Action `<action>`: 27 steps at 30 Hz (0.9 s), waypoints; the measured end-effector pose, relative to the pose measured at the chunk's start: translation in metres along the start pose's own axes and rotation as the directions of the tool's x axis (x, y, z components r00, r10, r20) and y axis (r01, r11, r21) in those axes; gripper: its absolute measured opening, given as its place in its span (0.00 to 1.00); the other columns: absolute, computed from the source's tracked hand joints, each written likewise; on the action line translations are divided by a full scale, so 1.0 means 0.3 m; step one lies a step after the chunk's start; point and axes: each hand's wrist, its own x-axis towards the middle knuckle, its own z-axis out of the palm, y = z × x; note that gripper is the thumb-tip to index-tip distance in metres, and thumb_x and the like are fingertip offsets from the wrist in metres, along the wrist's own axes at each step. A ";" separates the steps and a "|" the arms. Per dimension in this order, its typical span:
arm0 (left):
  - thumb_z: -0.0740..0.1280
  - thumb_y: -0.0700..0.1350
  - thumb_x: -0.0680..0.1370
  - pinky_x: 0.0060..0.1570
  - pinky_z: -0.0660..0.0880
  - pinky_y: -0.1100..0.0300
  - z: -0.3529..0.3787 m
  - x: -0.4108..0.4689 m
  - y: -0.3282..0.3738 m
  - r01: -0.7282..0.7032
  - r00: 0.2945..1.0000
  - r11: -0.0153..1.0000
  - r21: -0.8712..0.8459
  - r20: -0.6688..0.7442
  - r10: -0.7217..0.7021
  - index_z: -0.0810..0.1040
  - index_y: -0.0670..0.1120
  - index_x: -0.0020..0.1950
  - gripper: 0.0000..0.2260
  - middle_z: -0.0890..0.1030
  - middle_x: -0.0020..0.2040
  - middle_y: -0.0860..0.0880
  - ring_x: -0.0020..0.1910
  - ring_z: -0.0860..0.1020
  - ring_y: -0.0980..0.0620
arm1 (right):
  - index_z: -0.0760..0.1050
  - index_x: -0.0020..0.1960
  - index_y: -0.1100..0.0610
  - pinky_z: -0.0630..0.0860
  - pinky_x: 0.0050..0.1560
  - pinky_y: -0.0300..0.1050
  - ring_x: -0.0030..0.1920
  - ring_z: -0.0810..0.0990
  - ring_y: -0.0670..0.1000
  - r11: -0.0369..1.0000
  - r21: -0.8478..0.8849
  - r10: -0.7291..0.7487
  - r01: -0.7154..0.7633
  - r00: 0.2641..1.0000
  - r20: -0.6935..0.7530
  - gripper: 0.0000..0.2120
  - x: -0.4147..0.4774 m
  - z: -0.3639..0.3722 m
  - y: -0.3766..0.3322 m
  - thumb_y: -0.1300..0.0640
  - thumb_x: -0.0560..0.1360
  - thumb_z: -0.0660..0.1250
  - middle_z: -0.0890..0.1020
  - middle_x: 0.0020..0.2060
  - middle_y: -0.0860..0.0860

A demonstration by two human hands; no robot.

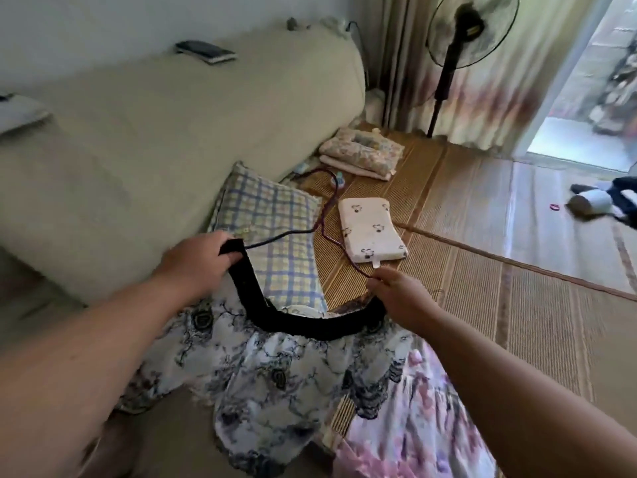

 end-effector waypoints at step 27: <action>0.59 0.60 0.78 0.64 0.67 0.46 0.848 0.828 -0.178 0.176 0.937 0.961 0.213 0.263 -0.230 0.61 0.53 0.73 0.26 0.67 0.71 0.47 0.68 0.66 0.44 | 0.68 0.67 0.51 0.76 0.43 0.37 0.47 0.77 0.46 0.961 -0.081 0.272 -0.263 0.951 0.146 0.17 1.003 0.423 0.512 0.53 0.79 0.59 0.76 0.58 0.51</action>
